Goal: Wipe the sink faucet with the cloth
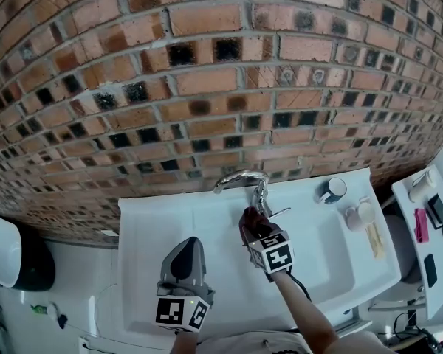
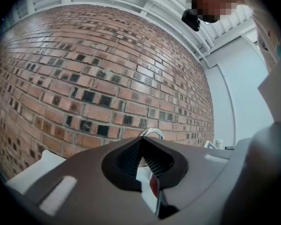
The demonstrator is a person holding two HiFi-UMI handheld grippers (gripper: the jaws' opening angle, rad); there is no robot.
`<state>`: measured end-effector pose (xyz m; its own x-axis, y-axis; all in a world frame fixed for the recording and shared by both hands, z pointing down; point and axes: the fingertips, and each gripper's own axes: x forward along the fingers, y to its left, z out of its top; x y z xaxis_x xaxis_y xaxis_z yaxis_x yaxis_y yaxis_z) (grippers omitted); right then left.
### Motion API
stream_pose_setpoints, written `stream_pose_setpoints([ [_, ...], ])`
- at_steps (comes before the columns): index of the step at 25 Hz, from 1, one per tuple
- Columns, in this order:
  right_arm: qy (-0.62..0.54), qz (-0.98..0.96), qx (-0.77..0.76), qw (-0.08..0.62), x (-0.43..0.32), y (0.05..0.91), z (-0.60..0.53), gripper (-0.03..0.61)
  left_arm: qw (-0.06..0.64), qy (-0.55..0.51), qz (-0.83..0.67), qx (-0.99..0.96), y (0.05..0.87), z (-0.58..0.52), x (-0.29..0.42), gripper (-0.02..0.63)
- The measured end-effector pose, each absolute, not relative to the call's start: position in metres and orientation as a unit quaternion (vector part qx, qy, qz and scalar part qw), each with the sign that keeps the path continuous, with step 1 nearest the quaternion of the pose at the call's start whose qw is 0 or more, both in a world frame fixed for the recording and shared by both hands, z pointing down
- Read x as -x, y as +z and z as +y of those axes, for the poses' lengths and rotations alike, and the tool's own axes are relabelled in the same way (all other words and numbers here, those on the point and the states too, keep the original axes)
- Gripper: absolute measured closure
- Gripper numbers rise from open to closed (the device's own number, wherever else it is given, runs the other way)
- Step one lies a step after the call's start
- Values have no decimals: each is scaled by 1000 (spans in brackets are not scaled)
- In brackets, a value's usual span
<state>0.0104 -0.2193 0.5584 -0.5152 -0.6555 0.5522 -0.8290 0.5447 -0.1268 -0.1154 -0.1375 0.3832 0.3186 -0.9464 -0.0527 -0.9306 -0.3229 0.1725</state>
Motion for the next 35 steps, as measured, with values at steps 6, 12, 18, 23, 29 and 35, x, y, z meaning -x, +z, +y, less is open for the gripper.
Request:
stream_pose_setpoints([
  [6, 224, -827, -451, 250, -5, 568, -246, 528, 58, -76, -599, -795, 385, -138, 137, 612],
  [12, 227, -821, -473, 225, -18, 552, -259, 528, 60, -79, -596, -797, 385, -138, 137, 612],
  [18, 223, -817, -489, 210, -31, 540, -265, 528, 60, -81, -590, -801, 384, -138, 132, 612],
  [23, 201, -820, -503, 185, -36, 521, -268, 528, 59, -83, -594, -798, 384, -138, 136, 612],
  [29, 166, -827, -520, 130, -43, 472, -271, 528, 58, -85, -594, -798, 383, -137, 136, 612],
  [35, 115, -848, -510, 87, -25, 412, -263, 528, 55, -87, -590, -801, 381, -135, 131, 612],
])
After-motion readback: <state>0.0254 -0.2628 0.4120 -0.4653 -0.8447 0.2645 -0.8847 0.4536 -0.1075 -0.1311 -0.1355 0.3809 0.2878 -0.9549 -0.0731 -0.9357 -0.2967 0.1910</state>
